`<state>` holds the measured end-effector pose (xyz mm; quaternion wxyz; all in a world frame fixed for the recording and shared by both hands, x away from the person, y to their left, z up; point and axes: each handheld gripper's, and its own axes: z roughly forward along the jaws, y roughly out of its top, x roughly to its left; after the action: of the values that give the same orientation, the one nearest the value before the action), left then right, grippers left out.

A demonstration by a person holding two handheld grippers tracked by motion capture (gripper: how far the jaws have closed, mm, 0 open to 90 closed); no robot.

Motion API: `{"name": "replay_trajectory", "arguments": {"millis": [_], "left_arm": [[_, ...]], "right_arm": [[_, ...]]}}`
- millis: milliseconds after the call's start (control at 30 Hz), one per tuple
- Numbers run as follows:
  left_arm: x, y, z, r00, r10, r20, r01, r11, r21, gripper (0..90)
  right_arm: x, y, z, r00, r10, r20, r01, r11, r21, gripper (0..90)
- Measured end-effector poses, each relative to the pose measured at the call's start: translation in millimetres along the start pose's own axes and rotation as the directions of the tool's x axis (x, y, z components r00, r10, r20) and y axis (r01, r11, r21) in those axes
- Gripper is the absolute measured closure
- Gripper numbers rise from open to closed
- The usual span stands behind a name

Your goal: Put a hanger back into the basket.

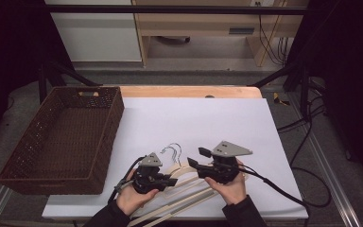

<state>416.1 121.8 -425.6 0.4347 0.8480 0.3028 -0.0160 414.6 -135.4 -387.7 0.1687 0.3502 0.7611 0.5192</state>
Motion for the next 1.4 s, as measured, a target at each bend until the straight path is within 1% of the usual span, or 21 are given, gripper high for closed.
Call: {"name": "replay_trajectory", "arguments": {"millis": [33, 67, 100, 200, 233, 300, 333, 467, 500, 567, 667, 767, 800, 833, 867, 967, 1000, 1067, 1133, 1333, 1400], "left_arm": [[-5.2, 0.2, -2.1, 0.9999, 0.007, 0.012, -0.007, 0.9999, -0.013, 81.6], [-5.2, 0.2, -2.1, 0.9999, 0.007, 0.012, -0.007, 0.9999, -0.013, 81.9], [-10.5, 0.5, -4.0, 0.9995, 0.023, 0.02, -0.023, 0.9995, -0.022, 82.4], [-16.1, 1.0, -5.3, 0.9991, 0.034, 0.027, -0.033, 0.9991, -0.026, 83.6], [-21.2, 1.0, -6.2, 0.998, 0.044, 0.045, -0.043, 0.9986, -0.033, 84.1], [-23.9, 1.1, -6.8, 0.9972, 0.05, 0.055, -0.048, 0.9983, -0.034, 84.9], [-30.2, 1.1, -7.3, 0.9955, 0.067, 0.067, -0.065, 0.9974, -0.033, 85.3], [-39.6, 1.1, -7.0, 0.9935, 0.086, 0.074, -0.084, 0.9959, -0.033, 85.9], [-44.5, 1.4, -8.2, 0.9923, 0.1, 0.073, -0.098, 0.9945, -0.038, 86.0], [-46.5, 1.8, -9.6, 0.9918, 0.106, 0.071, -0.103, 0.9938, -0.042, 86.0], [-50.0, 3.8, -17.6, 0.9913, 0.111, 0.071, -0.107, 0.9924, -0.062, 86.1], [-53.6, 7.4, -32.6, 0.9912, 0.123, 0.047, -0.118, 0.9881, -0.098, 86.1], [-53.6, 7.4, -32.6, 0.9912, 0.123, 0.047, -0.118, 0.9881, -0.098, 86.1], [-52.4, 9.3, -40.4, 0.9916, 0.125, 0.033, -0.121, 0.986, -0.115, 86.1], [-52.4, 9.3, -40.4, 0.9916, 0.125, 0.033, -0.121, 0.986, -0.115, 86.1], [-47.1, 11.0, -50.0, 0.9935, 0.113, 0.006, -0.112, 0.984, -0.139, 86.1], [-41.7, 12.0, -55.9, 0.9942, 0.106, -0.015, -0.107, 0.9827, -0.151, 86.1], [-38.9, 12.4, -58.6, 0.9947, 0.1, -0.025, -0.103, 0.9821, -0.158, 86.1], [-30.3, 13.8, -66.6, 0.9955, 0.078, -0.053, -0.086, 0.9803, -0.178, 86.1], [-18.0, 18.0, -84.0, 0.9929, 0.046, -0.109, -0.07, 0.9717, -0.226, 86.1], [-16.9, 19.1, -87.4, 0.9922, 0.046, -0.115, -0.072, 0.9711, -0.228, 86.1]], "right_arm": [[-7.0, -3.7, -12.4, 1.0, -0.005, 0.008, 0.005, 1.0, -0.019, 34.9], [-9.1, -4.6, -15.2, 0.9999, -0.003, 0.015, 0.003, 1.0, -0.025, 32.5], [-12.1, -5.0, -19.1, 0.9998, -0.003, 0.02, 0.004, 1.0, -0.027, 29.2], [-17.9, -4.9, -26.5, 0.9995, 0.0, 0.03, 0.001, 0.999, -0.046, 25.2], [-22.8, -2.9, -36.1, 0.9992, 0.026, 0.031, -0.024, 0.997, -0.08, 22.8], [-25.9, -1.0, -44.1, 0.9988, 0.039, 0.029, -0.036, 0.994, -0.1, 20.3], [-27.8, 0.1, -48.2, 0.9986, 0.038, 0.036, -0.034, 0.993, -0.112, 18.8], [-34.0, 1.6, -60.1, 0.9979, 0.041, 0.05, -0.035, 0.991, -0.128, 15.9], [-37.8, 1.8, -65.0, 0.9971, 0.037, 0.066, -0.028, 0.991, -0.133, 14.0], [-40.8, 1.4, -68.7, 0.9965, 0.038, 0.075, -0.028, 0.99, -0.138, 12.9], [-44.4, 1.3, -72.9, 0.9943, 0.035, 0.101, -0.021, 0.99, -0.139, 10.5], [-48.0, 1.4, -77.8, 0.9924, 0.039, 0.117, -0.021, 0.988, -0.151, 8.8], [-48.0, 1.4, -77.8, 0.9924, 0.039, 0.117, -0.021, 0.988, -0.151, 8.8], [-50.3, 1.4, -82.2, 0.9904, 0.05, 0.129, -0.029, 0.987, -0.161, 7.9], [-50.3, 1.4, -82.2, 0.9904, 0.05, 0.129, -0.029, 0.987, -0.161, 7.9], [-53.8, 0.6, -85.6, 0.9877, 0.059, 0.145, -0.032, 0.984, -0.177, 7.1], [-56.1, -0.2, -86.0, 0.9858, 0.064, 0.155, -0.036, 0.983, -0.178, 6.6], [-56.9, -0.5, -86.3, 0.9855, 0.064, 0.157, -0.036, 0.984, -0.177, 6.6], [-61.0, -2.8, -87.5, 0.9829, 0.068, 0.171, -0.037, 0.983, -0.18, 6.6], [-67.3, -6.6, -88.9, 0.9794, 0.085, 0.183, -0.051, 0.982, -0.183, 6.2], [-68.3, -7.0, -88.4, 0.9791, 0.085, 0.185, -0.051, 0.982, -0.182, 6.1]]}}
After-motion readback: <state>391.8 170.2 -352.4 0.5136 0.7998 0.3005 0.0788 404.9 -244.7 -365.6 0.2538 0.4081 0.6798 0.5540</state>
